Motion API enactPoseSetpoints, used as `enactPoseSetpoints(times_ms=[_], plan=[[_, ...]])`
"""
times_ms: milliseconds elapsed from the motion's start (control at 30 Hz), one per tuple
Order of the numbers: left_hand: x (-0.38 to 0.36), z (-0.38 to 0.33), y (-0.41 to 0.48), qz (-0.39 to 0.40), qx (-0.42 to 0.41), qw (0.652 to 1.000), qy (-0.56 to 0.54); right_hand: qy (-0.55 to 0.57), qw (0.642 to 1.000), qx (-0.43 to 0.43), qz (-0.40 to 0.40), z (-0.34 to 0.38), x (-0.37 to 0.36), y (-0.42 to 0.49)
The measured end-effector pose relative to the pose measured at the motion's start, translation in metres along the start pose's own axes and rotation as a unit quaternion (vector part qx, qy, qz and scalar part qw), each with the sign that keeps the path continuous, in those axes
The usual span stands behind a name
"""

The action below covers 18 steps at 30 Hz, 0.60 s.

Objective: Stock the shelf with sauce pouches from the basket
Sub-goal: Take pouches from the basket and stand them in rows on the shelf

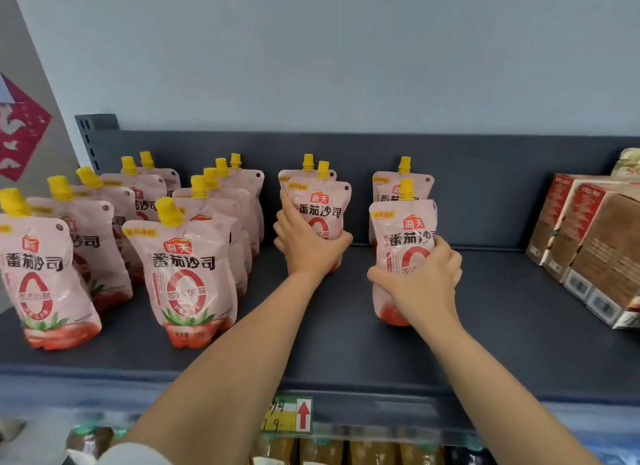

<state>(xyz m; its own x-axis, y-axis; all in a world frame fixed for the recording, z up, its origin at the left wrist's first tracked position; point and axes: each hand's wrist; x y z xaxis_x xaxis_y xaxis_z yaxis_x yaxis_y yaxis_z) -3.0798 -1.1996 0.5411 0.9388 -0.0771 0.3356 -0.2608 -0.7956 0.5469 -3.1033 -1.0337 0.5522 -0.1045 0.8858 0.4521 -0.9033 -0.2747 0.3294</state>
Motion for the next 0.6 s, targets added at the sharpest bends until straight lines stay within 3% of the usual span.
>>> enactPoseSetpoints(times_ms=[600], plan=[[-0.009,0.017,0.019,0.005,0.005,1.0,-0.016,0.025,0.999,0.034,-0.012,-0.008,-0.001,-0.014]])
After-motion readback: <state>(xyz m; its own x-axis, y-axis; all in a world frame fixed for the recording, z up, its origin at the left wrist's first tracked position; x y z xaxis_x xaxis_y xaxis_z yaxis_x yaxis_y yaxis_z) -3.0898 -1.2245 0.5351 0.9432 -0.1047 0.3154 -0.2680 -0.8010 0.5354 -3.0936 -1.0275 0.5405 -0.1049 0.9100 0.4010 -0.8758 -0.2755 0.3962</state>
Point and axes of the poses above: each hand's wrist, its own y-axis towards the middle knuckle, its own x-axis out of the back of the hand, z = x × y, and after that the axes turned 1 degree about -z, right-handed
